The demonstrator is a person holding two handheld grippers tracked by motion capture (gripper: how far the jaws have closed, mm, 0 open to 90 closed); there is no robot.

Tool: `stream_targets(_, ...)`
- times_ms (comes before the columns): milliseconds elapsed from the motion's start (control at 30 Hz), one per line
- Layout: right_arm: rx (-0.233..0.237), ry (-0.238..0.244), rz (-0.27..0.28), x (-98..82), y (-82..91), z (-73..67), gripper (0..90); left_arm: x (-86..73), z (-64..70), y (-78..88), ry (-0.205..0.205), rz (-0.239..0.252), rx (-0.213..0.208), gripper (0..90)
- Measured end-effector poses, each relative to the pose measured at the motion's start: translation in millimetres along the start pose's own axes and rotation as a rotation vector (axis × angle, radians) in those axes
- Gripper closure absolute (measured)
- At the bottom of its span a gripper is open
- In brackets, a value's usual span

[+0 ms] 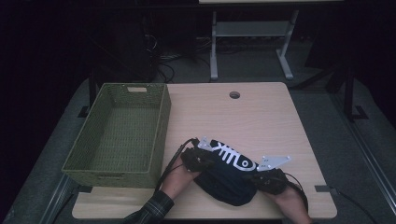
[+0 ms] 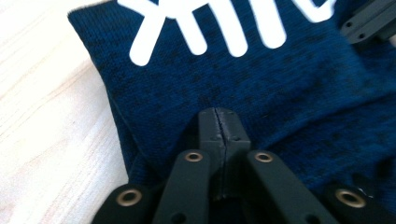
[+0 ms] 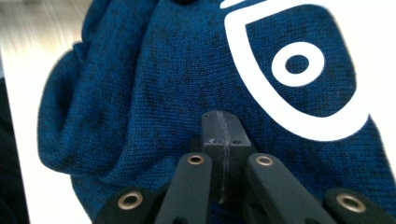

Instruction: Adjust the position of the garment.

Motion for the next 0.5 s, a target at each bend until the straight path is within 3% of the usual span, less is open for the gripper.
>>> stream_targets(200,-0.016,-0.003,-0.003,-1.7,-2.7,-1.4,90.0,-0.1,-0.4,-1.8,0.013,0.003,-0.007,89.8)
stream_targets(300,-0.022,0.021,0.012,-0.7,-0.7,-1.5,88.6,1.0,-1.8,1.8,0.027,0.011,-0.025,88.1)
stream_targets(500,-0.045,0.015,0.07,2.3,12.8,-0.2,67.7,8.2,-11.3,15.5,0.06,0.053,0.001,70.6)
Point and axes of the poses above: each handheld gripper's, and its own axes: y roughly backward along the jaws, x roughly out of its top, z roughly to its right, the point moved 8 cm from there along -y, roughly forward along the jaws, and after that the axes turned 2 degrees about z, right-handed, at the moved point
